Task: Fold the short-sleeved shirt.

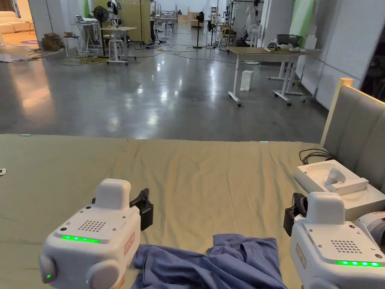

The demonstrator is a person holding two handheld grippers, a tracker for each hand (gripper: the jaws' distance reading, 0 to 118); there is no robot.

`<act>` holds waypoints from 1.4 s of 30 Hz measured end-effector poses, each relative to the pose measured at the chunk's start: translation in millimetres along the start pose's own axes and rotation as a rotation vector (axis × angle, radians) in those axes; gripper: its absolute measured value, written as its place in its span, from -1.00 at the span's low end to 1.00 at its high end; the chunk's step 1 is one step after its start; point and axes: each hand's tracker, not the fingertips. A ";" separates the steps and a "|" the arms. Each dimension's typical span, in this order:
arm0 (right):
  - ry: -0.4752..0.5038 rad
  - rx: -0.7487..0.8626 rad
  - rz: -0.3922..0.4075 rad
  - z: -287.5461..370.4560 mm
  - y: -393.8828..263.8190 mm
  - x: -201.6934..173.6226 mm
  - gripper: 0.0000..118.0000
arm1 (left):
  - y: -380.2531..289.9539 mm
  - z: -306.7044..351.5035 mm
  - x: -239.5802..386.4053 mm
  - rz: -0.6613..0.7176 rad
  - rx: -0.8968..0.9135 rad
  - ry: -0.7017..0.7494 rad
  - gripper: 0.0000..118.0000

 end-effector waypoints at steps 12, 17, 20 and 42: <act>0.063 -0.026 -0.001 -17.2 0.0 -27.8 -1.00 | -33.1 -16.4 -42.2 0.136 -0.133 0.060 -0.98; 0.071 -0.063 0.013 -31.3 -6.5 -29.4 -1.00 | -56.7 -79.4 -58.9 0.195 -0.372 -0.026 -0.98; 0.077 -0.085 0.020 -40.1 -13.0 -29.1 -1.00 | -72.5 -126.2 -65.0 0.217 -0.522 -0.052 -0.96; 0.040 -0.264 0.016 -83.2 -70.6 -3.7 -1.00 | -161.8 -264.9 -26.7 0.029 -0.908 0.053 0.11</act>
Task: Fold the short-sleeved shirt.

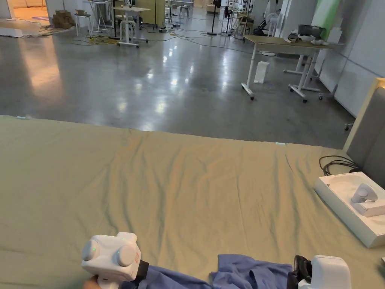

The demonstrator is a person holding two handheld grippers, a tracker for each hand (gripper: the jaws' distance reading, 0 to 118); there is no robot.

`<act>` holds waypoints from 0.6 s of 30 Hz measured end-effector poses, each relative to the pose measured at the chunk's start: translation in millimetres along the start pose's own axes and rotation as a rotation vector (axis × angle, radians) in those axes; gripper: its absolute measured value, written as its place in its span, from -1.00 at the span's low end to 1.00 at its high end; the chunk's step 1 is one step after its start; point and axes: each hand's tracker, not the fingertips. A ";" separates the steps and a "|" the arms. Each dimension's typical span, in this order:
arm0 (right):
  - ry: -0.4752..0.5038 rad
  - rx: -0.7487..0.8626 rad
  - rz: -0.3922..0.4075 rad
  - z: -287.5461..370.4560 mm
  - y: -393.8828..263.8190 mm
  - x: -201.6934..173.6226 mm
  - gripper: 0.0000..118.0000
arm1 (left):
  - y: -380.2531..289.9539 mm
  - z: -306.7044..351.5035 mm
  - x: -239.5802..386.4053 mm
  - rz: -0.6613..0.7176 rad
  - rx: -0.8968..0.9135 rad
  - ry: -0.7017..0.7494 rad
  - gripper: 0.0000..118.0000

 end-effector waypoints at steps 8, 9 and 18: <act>-0.006 -0.016 -0.016 -7.5 -2.1 6.7 -1.00 | 1.1 3.7 1.4 0.004 0.010 -0.079 -0.94; -0.005 -0.018 -0.019 -8.9 -1.2 8.9 -1.00 | 0.6 7.7 -6.3 0.049 0.024 -0.115 -0.94; -0.011 -0.074 -0.003 -44.9 18.3 35.9 -1.00 | -6.2 66.4 -38.3 0.105 0.203 -0.276 -0.94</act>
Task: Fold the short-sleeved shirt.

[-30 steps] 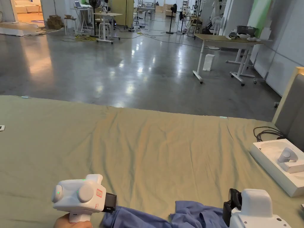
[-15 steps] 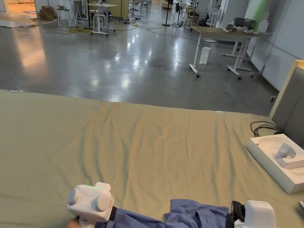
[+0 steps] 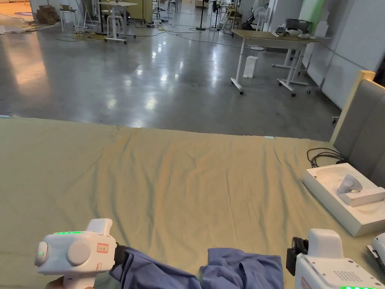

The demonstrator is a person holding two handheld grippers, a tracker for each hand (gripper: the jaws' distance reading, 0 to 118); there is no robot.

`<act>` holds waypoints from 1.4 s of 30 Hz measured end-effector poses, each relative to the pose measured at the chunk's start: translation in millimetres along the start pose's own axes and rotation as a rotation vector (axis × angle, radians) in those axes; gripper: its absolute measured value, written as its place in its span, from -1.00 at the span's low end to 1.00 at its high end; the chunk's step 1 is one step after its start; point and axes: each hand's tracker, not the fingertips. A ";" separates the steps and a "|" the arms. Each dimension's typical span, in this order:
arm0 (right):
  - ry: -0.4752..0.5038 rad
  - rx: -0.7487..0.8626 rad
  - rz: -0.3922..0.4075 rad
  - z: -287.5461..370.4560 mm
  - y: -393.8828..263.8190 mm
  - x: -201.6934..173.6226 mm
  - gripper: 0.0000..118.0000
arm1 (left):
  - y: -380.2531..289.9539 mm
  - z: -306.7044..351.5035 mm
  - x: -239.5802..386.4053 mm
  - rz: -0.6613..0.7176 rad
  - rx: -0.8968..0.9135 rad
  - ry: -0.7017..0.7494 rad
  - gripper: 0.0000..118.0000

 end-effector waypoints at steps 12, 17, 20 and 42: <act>0.079 -0.431 0.064 -134.1 -1.6 11.1 -0.05 | -1.1 14.0 22.1 -0.072 0.015 0.039 -0.94; 0.083 -0.634 0.058 -187.5 -33.3 6.6 0.29 | -5.5 11.8 22.9 -0.100 0.012 0.068 -0.94; 0.067 -0.708 0.060 -206.5 -52.5 3.6 0.25 | -8.3 9.1 19.8 -0.084 -0.005 0.069 -0.94; 0.134 -0.251 -0.005 -80.7 15.9 12.1 -0.95 | -3.6 70.2 28.6 -0.058 0.126 0.065 -0.94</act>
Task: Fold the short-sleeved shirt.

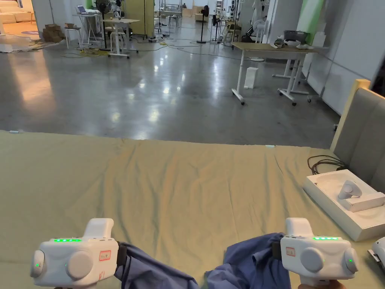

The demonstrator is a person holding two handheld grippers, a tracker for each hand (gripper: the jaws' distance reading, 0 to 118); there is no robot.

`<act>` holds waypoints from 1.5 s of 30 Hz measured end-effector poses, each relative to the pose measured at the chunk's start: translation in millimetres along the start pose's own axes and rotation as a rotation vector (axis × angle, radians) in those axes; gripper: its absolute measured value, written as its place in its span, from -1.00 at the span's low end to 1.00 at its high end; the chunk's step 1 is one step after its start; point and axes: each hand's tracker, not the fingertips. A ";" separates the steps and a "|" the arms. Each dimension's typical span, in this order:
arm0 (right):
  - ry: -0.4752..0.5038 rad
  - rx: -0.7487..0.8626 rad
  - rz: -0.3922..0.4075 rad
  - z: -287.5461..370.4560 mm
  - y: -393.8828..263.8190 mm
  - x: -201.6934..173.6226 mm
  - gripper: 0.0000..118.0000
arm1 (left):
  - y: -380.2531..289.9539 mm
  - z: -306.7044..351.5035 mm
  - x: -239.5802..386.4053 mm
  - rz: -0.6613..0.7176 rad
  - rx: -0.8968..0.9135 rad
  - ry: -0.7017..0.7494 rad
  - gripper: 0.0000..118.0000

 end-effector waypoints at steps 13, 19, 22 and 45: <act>-0.079 0.375 0.051 160.5 93.1 -0.6 -0.95 | 89.4 143.3 -31.6 -0.046 0.292 0.078 -0.94; -0.130 0.468 0.028 206.0 138.3 2.7 -0.95 | 130.0 199.9 -60.8 -0.033 0.376 0.153 -0.94; -0.154 0.500 0.026 223.0 157.8 5.0 -0.95 | 146.0 222.6 -78.0 -0.016 0.409 0.198 -0.94; -0.244 0.530 -0.011 203.5 227.4 16.7 -0.95 | 199.4 217.4 -135.2 0.084 0.411 0.303 -0.95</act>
